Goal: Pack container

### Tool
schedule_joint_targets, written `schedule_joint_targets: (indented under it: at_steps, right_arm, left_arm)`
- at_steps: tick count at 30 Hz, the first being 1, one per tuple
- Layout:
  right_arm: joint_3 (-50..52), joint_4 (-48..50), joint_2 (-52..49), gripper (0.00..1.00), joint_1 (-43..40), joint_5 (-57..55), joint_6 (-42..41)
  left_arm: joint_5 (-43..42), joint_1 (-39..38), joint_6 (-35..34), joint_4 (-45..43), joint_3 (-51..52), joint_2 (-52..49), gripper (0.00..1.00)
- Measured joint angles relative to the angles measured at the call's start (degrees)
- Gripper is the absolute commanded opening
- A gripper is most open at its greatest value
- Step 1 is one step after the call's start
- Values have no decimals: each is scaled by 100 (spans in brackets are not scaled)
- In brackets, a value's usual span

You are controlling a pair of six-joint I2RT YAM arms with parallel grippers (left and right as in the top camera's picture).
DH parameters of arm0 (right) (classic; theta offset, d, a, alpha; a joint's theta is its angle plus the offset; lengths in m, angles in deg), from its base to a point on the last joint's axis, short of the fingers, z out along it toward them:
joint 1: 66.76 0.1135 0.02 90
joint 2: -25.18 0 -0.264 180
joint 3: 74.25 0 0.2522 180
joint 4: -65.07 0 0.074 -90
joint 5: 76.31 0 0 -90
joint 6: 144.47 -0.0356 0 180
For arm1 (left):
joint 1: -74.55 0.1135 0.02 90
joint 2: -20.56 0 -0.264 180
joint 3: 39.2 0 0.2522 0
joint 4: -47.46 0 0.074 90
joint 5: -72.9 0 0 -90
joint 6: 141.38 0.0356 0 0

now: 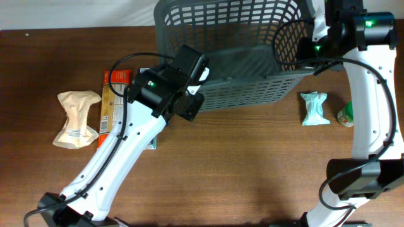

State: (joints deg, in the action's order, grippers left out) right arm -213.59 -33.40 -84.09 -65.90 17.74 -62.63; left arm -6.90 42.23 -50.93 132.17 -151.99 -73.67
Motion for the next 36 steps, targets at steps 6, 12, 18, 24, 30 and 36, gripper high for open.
schedule_joint_targets:
  at_steps: [6,12,18,24,30,36]
  right_arm:
    - [0,-90,0,4,114,-22,2]
    - [0,-101,0,4,313,-24,7]
    - [0,-101,0,4,326,-63,7]
    - [0,120,11,4,326,-116,42]
    - [-455,428,197,4,326,-356,66]
    - [-1113,509,713,4,168,-713,48]
  left_arm:
    - [127,48,15,-190,0,-2,2]
    - [186,249,72,-286,0,-111,2]
    - [212,420,177,-387,0,-243,2]
    - [227,455,210,-337,0,-243,2]
    - [273,461,212,216,0,24,2]
    - [380,813,210,348,-2,1115,3]
